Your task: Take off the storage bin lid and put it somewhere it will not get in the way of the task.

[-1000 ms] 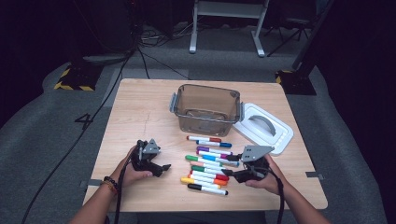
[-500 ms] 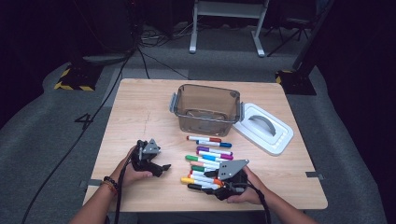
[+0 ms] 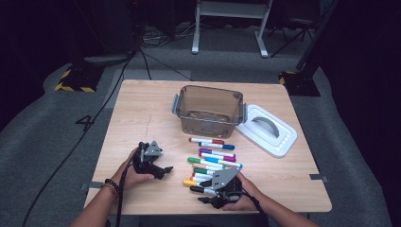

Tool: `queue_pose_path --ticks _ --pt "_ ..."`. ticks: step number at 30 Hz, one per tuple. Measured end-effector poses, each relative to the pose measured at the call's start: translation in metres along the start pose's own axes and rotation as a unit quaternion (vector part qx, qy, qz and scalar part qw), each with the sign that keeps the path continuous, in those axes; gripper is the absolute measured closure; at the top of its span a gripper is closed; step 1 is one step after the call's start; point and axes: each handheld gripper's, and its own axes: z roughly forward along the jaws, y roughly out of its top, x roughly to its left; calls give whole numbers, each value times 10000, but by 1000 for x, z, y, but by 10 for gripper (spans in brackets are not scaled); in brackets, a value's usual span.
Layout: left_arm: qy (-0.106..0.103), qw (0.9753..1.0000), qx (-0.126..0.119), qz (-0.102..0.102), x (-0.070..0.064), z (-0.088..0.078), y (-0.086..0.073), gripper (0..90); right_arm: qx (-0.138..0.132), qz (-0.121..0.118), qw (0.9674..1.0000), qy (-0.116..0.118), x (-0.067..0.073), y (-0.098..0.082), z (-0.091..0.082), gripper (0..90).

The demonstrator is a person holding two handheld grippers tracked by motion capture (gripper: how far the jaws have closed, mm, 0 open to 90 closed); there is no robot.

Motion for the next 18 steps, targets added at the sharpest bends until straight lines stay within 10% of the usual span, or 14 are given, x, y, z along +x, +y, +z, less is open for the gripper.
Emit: queue_pose_path --ticks 18 --pt "25 10000 -6 -12 0 0 0 150 93 -79 9999 -27 4 2 10 507"
